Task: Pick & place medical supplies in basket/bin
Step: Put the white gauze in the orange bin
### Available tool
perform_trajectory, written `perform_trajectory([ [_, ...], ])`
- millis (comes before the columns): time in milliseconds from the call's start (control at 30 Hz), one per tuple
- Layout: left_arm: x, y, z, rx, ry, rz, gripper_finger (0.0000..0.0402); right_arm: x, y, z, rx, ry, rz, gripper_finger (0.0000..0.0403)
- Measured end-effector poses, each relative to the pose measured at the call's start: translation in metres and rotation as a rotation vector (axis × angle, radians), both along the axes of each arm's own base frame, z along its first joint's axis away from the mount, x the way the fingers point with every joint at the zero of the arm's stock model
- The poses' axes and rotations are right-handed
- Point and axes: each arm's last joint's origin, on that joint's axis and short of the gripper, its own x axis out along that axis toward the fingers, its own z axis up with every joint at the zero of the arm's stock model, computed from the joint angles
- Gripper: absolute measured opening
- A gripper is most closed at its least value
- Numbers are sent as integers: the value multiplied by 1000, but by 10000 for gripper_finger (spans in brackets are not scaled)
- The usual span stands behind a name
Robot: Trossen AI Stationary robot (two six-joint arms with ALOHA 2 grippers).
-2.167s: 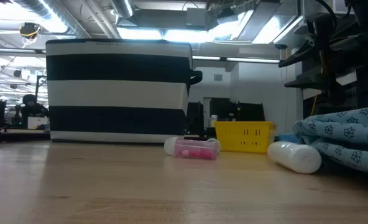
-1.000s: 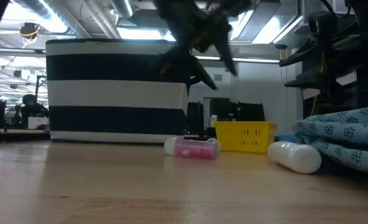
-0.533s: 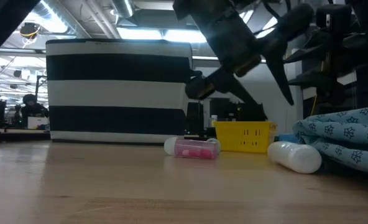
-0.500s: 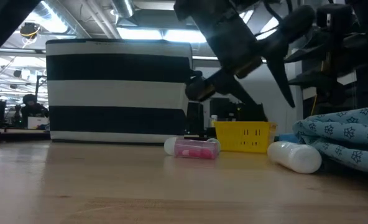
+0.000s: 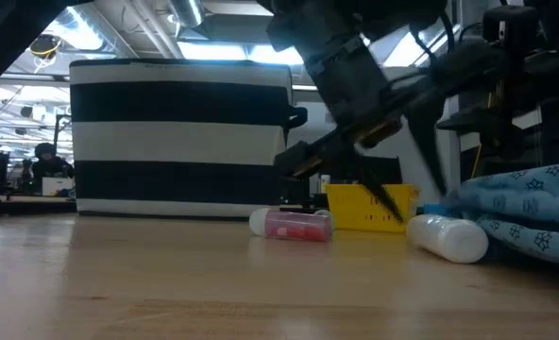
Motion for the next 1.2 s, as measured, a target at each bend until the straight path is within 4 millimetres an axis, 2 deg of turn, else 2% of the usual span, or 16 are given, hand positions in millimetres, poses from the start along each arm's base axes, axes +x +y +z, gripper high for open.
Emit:
perform_trajectory([
  [300, -3, 1, -13, -6, 59, -21, 162, 0, 0, 0, -4, 2, -2, 224],
  [567, -13, 6, -14, -4, 169, -31, 162, 0, 0, 0, -7, 4, -1, 224],
  [700, -10, 7, -4, 33, 136, -17, 161, 0, 0, 0, -7, 4, -1, 224],
  [933, 4, 21, 27, 105, -13, 15, 161, 0, 0, 0, -4, 3, -2, 224],
  [1067, 10, 26, 32, 108, -80, 14, 161, 0, 0, 0, 0, 3, -3, 224],
  [1200, 8, 29, 25, 107, -34, 18, 161, 0, 0, 0, 0, 3, -2, 224],
])
